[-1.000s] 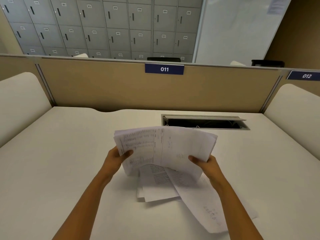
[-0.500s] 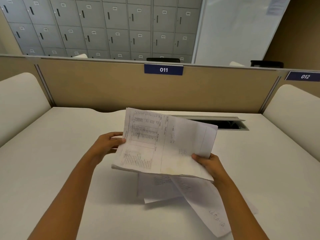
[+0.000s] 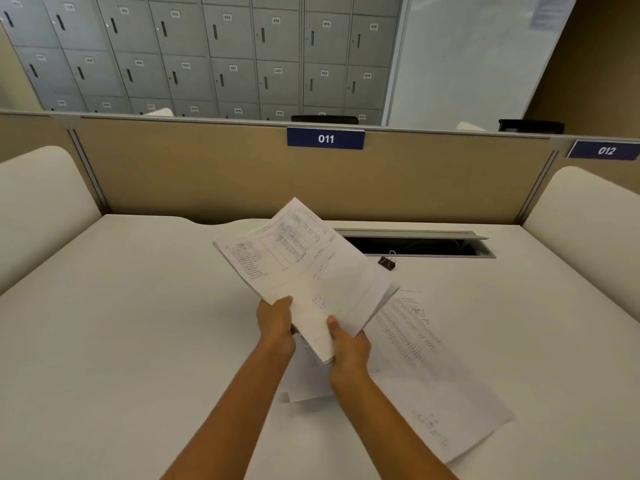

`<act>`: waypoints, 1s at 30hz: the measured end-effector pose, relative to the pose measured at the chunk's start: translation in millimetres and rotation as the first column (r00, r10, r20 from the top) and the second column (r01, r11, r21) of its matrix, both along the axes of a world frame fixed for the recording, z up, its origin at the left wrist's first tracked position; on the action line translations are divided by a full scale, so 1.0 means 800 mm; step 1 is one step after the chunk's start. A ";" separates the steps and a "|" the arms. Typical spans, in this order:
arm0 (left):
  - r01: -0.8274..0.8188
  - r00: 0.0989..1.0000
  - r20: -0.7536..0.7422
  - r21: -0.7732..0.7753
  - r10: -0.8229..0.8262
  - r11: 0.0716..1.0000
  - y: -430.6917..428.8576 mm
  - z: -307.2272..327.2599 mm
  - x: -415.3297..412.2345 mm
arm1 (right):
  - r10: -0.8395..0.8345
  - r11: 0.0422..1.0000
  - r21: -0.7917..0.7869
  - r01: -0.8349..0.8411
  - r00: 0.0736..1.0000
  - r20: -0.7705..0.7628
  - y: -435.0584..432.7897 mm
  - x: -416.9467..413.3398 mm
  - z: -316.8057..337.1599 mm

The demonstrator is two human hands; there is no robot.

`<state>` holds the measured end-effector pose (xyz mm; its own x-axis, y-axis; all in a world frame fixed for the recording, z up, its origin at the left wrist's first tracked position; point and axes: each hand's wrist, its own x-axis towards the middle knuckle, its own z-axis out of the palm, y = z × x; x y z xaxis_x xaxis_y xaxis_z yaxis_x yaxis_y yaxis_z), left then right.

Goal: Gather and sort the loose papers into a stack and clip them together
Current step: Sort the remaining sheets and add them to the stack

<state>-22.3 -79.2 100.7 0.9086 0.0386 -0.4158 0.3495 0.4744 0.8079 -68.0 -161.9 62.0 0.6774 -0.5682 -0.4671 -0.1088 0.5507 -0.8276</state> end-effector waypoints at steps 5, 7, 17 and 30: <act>-0.103 0.995 -0.014 -0.008 0.103 0.995 0.008 -0.005 0.003 | 0.092 0.983 -0.163 -0.084 0.995 0.047 0.002 -0.009 0.002; -0.088 0.996 -0.018 -0.011 0.087 0.996 0.021 -0.011 0.009 | 0.247 0.938 -0.264 -0.223 0.967 0.062 -0.016 -0.012 0.010; 0.176 0.983 -0.055 0.062 -0.173 0.982 0.110 -0.043 0.028 | 0.090 0.247 -0.586 -0.772 0.621 -0.779 -0.231 -0.048 -0.001; 0.346 0.927 -0.216 0.182 -0.306 0.920 0.127 -0.074 0.031 | 0.147 0.351 -0.443 -0.825 0.516 -0.844 -0.253 -0.071 -0.006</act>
<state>2.2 22.3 41.1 0.7962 -0.1417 -0.5882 0.6041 0.1331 0.7857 -124.6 -364.3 57.4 0.7106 -0.5315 -0.4610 -0.7012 -0.5882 -0.4028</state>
